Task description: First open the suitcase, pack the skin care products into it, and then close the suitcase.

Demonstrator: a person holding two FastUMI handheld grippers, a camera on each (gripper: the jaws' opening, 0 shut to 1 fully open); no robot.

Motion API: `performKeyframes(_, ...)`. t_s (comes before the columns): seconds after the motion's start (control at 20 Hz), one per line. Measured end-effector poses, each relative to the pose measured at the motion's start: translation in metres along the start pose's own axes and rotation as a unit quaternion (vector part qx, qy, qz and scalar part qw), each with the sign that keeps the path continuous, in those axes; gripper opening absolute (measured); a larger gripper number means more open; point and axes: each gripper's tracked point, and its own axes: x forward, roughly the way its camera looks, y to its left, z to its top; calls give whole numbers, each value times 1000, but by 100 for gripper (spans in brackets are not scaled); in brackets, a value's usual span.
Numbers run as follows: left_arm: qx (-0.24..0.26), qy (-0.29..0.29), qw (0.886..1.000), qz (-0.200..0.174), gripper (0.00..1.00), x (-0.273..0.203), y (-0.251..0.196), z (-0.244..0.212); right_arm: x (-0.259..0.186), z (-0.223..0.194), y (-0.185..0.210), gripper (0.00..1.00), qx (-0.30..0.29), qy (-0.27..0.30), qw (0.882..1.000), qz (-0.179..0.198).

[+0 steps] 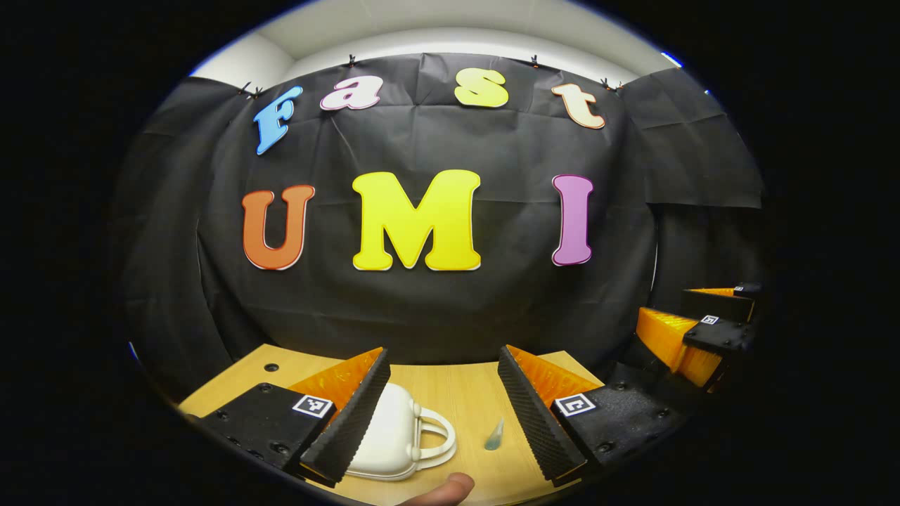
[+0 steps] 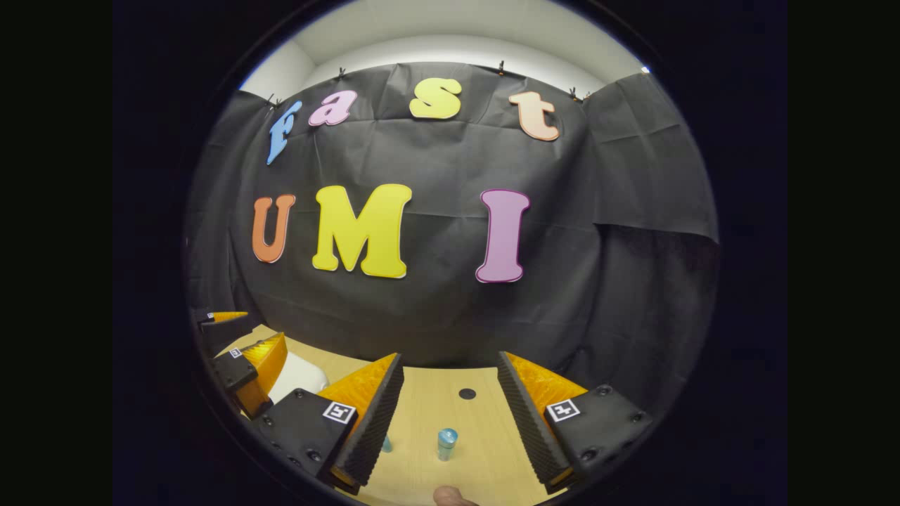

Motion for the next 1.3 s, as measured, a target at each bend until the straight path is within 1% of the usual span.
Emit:
performKeyframes(0.05,-1,9,1000,-1,99,7,-1,-13,0,-2,-7,79,-1,0,1000,-4)
performKeyframes(0.1,12,17,1000,3,99,13,1,-26,1,-4,-16,79,-4,0,1000,-11)
performKeyframes(0.25,92,30,995,13,99,30,4,-65,-1,-14,-48,80,-6,3,1000,-29)
performKeyframes(0.35,147,37,988,14,99,37,4,-93,-2,-24,-72,80,-5,8,999,-45)
performKeyframes(0.4,173,42,984,11,100,41,2,-108,-2,-28,-83,80,-3,11,999,-53)
performKeyframes(0.5,236,50,970,10,100,45,-2,-135,-2,-39,-101,81,0,18,998,-64)
performKeyframes(0.55,272,53,961,9,100,47,-3,-147,-4,-45,-110,80,3,22,997,-68)
performKeyframes(0.6,309,55,949,10,98,48,-5,-157,-3,-48,-115,80,10,25,997,-69)
performKeyframes(0.65,344,59,937,5,98,49,-7,-167,-1,-51,-118,80,18,28,997,-71)
performKeyframes(0.75,402,63,914,-3,97,51,-11,-187,-4,-63,-130,80,28,32,997,-71)
performKeyframes(0.8,424,63,904,-2,97,50,-13,-194,-4,-67,-135,80,31,34,996,-71)
performKeyframes(0.9,463,71,883,7,97,52,-13,-210,-4,-77,-143,80,37,41,996,-68)
performKeyframes(0.95,486,76,871,14,97,56,-12,-217,-4,-82,-147,80,38,45,996,-67)
performKeyframes(1.05,518,101,849,24,97,62,-8,-237,-3,-92,-157,80,41,51,996,-63)
performKeyframes(1.15,543,113,831,40,97,69,1,-244,-1,-103,-166,80,45,62,995,-58)
performKeyframes(1.3,588,123,797,65,96,80,14,-249,-1,-114,-175,80,46,75,995,-51)
